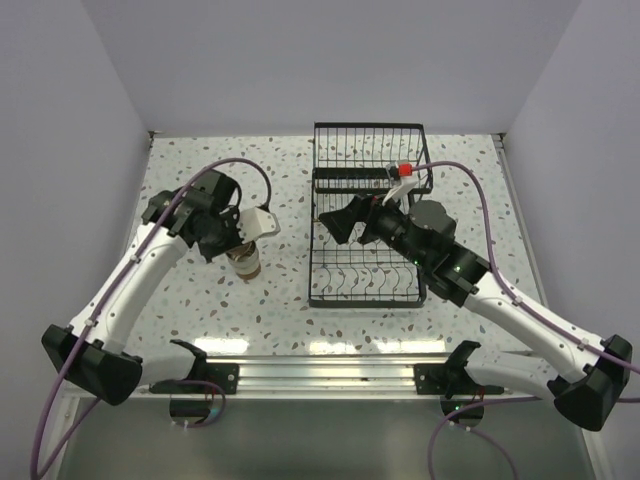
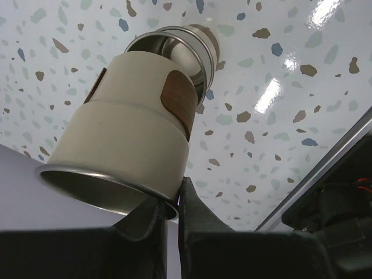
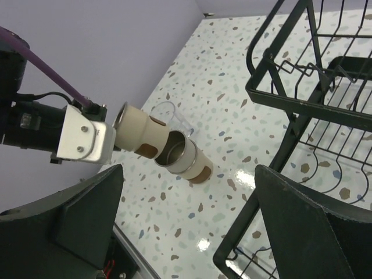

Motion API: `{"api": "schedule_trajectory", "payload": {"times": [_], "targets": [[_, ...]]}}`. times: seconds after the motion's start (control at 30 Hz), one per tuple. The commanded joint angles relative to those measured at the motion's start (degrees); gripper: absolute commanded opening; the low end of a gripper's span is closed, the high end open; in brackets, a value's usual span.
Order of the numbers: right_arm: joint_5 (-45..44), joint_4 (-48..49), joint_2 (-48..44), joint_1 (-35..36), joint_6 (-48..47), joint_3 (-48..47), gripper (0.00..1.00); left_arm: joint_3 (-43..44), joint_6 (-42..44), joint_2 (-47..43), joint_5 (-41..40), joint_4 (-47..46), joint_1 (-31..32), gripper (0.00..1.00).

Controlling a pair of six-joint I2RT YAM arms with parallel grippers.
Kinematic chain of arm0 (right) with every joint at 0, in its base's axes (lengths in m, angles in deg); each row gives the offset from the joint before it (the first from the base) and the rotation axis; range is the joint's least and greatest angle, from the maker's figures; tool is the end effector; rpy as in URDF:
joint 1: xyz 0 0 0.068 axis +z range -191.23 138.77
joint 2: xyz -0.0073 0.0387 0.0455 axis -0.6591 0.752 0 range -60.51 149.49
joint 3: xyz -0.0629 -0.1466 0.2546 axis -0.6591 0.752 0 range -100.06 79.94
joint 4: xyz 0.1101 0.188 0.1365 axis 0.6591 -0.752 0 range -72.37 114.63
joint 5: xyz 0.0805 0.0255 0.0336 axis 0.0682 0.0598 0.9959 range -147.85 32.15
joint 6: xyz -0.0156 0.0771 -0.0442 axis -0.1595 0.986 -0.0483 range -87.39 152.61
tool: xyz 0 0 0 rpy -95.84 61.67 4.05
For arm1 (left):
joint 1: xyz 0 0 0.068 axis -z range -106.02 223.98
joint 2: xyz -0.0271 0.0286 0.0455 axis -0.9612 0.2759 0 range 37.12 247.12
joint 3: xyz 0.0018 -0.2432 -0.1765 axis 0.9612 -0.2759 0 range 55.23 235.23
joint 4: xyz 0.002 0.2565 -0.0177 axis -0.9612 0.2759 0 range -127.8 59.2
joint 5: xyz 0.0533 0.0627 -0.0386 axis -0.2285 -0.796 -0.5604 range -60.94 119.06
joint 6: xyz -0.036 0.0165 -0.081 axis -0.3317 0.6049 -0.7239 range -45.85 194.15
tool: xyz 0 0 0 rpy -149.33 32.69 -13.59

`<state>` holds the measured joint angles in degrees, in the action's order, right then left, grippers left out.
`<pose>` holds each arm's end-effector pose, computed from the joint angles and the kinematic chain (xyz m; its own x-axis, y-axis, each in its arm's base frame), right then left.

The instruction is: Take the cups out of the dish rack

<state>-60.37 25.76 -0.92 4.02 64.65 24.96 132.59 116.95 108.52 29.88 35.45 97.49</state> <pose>0.1930 0.1898 0.3968 -0.3962 0.3530 -0.8476 -0.5527 0.6455 0.5272 0.2006 -0.0884 0.3328 -0.3462 0.8915 -0.2922 0.8711 0.4211 0.2526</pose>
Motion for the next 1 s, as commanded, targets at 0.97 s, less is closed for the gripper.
{"api": "schedule_trajectory", "payload": {"times": [0.97], "targets": [[-7.5, -7.8, -3.0, 0.1, -3.7, 3.2, 0.98, -0.1, 1.9, 16.2, -14.4, 1.5, 10.8, 0.12]]}}
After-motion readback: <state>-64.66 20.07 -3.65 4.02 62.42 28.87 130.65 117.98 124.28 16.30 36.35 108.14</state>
